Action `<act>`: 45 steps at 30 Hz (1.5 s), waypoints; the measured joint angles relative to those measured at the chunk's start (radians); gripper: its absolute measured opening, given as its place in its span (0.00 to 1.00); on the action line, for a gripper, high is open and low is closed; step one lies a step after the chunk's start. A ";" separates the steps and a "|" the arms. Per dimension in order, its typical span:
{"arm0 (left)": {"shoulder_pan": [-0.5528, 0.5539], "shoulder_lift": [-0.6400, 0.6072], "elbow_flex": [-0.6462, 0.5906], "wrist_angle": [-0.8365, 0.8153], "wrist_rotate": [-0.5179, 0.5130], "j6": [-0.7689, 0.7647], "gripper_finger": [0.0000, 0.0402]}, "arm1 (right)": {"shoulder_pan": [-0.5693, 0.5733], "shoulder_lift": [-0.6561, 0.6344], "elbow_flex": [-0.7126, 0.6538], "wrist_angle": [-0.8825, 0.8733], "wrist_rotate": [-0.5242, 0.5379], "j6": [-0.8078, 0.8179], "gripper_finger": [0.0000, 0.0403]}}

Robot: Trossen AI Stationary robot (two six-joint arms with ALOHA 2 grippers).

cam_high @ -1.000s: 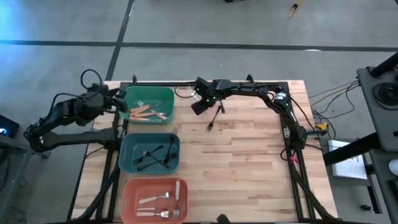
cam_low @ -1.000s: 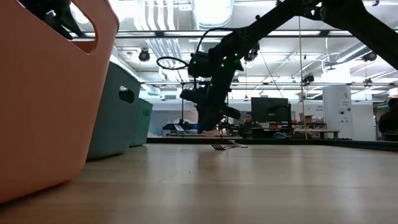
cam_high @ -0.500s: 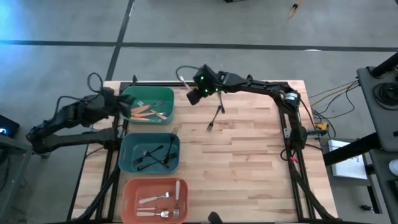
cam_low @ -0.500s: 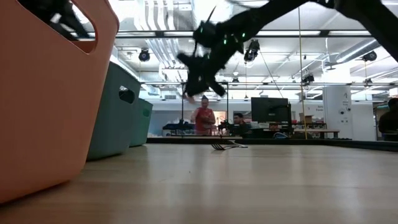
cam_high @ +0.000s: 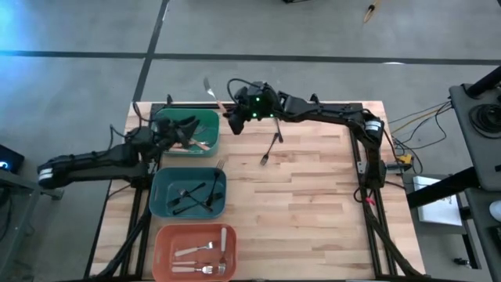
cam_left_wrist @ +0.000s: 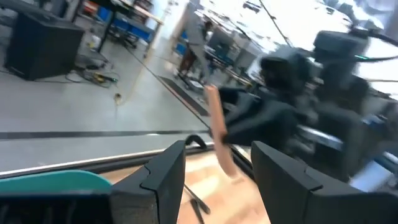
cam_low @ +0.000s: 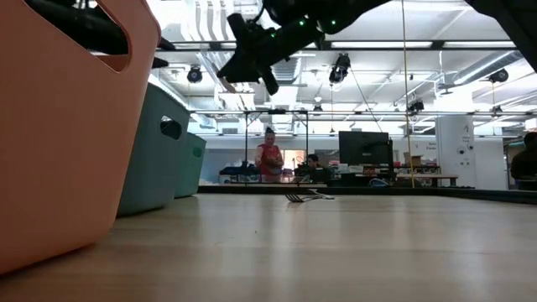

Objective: Sort silverware by color (type)
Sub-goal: Put the orange fork into the green bin

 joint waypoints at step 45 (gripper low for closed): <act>0.019 0.519 0.310 0.173 -0.162 0.157 0.03 | 0.060 -0.017 0.000 -0.012 0.087 -0.322 0.12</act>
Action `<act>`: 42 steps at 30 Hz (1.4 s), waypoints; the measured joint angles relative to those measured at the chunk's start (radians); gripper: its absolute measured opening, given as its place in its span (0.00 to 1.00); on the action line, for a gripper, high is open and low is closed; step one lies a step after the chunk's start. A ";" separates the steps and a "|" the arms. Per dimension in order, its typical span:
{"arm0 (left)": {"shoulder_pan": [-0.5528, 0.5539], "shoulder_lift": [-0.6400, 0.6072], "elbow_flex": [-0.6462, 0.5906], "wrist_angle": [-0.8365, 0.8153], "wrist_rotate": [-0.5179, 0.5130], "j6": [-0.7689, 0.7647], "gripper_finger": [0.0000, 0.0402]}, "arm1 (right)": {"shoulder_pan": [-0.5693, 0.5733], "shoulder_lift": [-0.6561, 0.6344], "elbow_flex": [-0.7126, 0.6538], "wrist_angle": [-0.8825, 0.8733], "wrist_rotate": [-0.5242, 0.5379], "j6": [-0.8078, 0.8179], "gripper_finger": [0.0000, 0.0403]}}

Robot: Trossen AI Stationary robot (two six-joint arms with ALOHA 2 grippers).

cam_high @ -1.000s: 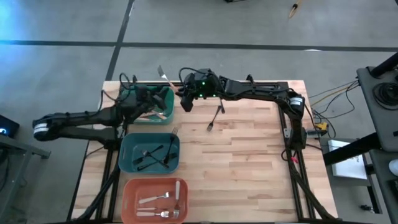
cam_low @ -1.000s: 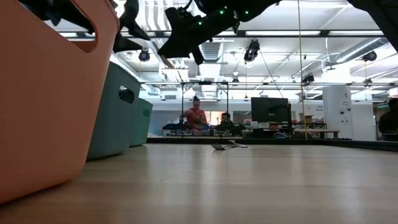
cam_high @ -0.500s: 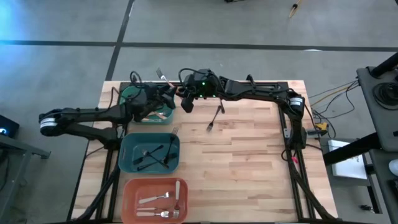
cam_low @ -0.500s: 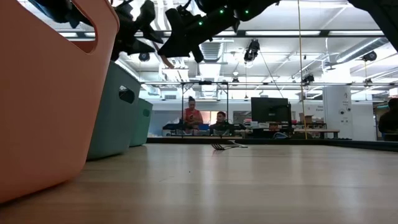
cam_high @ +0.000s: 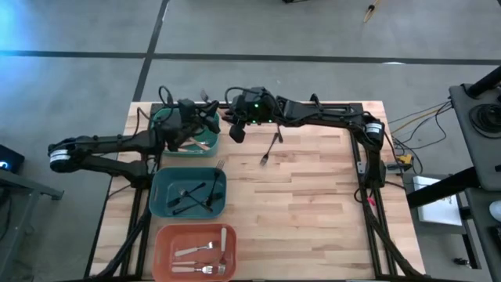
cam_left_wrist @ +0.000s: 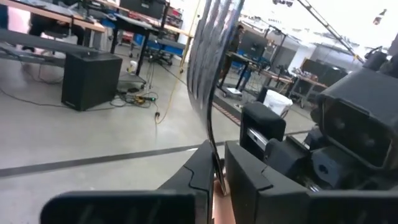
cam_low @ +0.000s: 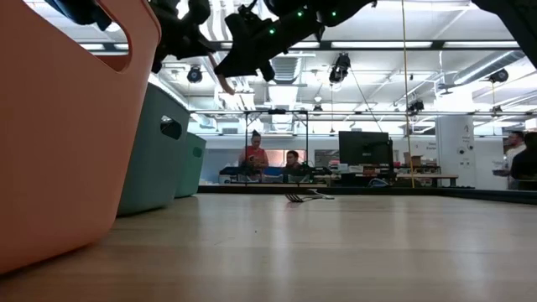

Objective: Sort silverware by color (type)
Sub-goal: Put the orange fork into the green bin, then put the black fork into the blue bin

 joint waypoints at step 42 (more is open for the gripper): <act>0.094 -0.138 0.103 -1.149 0.171 0.074 0.21 | -0.240 0.152 -0.035 -0.698 0.149 0.256 0.40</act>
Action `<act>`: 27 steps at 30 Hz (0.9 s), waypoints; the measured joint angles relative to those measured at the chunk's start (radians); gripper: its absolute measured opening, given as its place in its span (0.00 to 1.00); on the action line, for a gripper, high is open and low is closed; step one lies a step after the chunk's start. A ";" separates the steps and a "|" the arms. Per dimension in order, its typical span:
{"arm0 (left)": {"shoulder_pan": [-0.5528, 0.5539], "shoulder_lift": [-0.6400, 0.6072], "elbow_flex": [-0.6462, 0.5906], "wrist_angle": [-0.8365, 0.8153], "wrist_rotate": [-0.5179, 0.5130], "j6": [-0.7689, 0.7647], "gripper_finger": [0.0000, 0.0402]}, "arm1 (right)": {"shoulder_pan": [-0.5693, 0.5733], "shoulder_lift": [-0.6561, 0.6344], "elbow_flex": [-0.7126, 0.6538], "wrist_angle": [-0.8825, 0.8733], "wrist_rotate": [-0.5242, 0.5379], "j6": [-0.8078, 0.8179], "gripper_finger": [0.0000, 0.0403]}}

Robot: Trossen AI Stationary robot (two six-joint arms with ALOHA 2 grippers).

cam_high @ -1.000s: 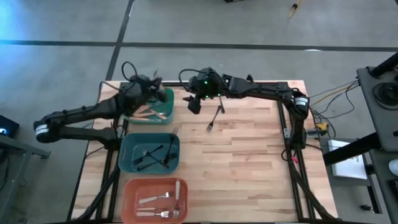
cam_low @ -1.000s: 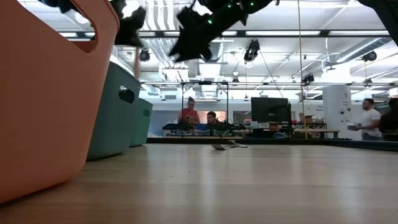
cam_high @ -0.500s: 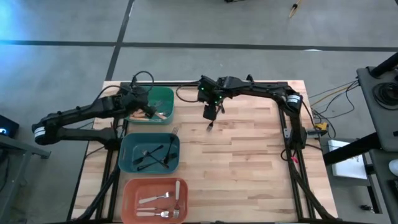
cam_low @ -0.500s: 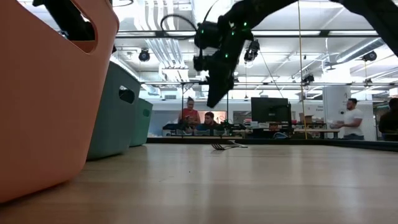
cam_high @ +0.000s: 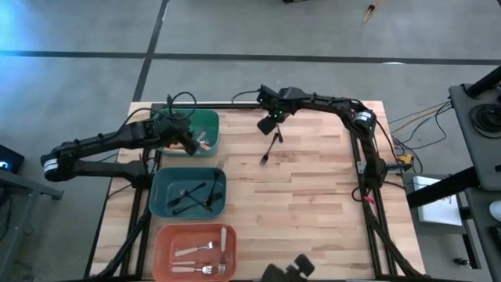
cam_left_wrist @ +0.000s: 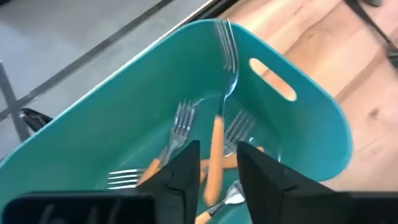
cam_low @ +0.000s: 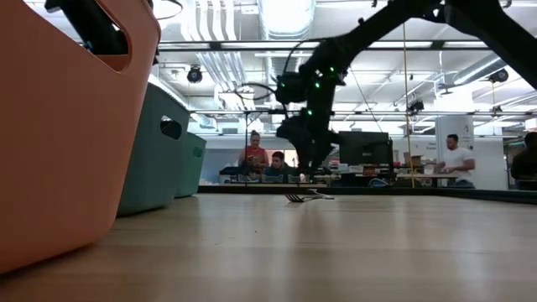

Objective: Sort silverware by color (type)
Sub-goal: Put the black fork into the blue bin

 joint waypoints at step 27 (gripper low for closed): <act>0.000 -0.240 0.000 0.024 0.013 0.004 0.30 | -0.109 0.002 -0.172 0.263 0.067 0.217 0.37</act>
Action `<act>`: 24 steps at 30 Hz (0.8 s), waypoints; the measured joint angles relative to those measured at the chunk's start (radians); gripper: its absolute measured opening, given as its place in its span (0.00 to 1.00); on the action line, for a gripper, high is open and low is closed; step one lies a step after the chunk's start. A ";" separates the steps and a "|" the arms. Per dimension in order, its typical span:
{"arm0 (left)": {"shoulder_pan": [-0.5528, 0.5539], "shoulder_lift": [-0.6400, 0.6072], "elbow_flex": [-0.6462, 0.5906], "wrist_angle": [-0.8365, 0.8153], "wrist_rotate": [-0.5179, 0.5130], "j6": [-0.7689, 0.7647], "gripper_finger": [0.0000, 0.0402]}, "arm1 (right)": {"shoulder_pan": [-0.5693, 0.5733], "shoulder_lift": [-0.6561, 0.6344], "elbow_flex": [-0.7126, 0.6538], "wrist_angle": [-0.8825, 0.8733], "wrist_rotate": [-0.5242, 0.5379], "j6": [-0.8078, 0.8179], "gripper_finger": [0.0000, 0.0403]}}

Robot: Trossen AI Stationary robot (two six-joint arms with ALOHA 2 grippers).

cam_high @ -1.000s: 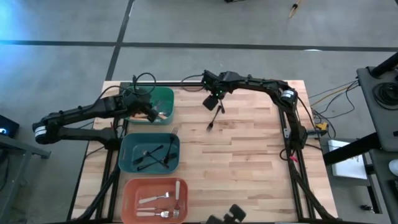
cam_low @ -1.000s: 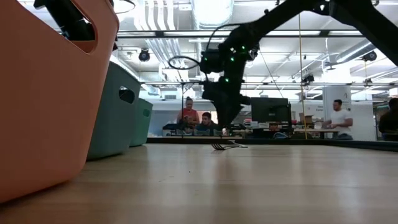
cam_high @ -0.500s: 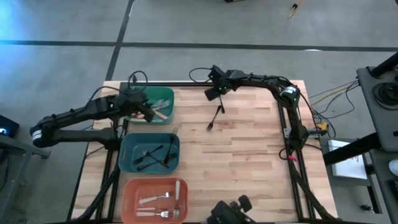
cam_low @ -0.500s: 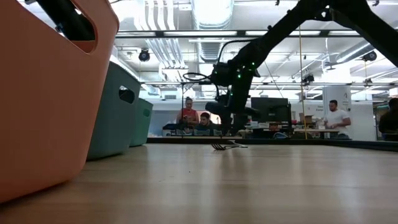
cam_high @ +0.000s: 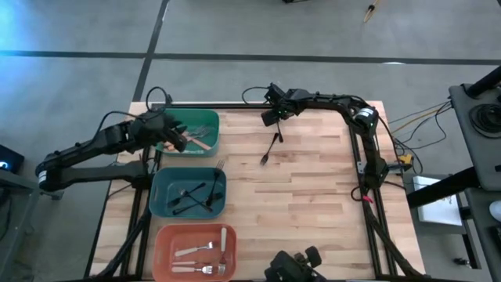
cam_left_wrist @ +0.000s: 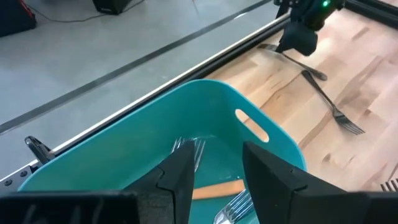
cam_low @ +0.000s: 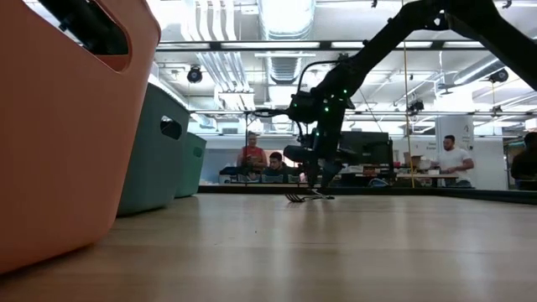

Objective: Sort silverware by color (type)
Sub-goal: Put the black fork into the blue bin

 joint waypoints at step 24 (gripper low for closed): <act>0.000 -0.014 0.000 -0.001 -0.058 0.000 0.30 | -0.009 -0.005 -0.165 0.281 -0.016 0.077 0.23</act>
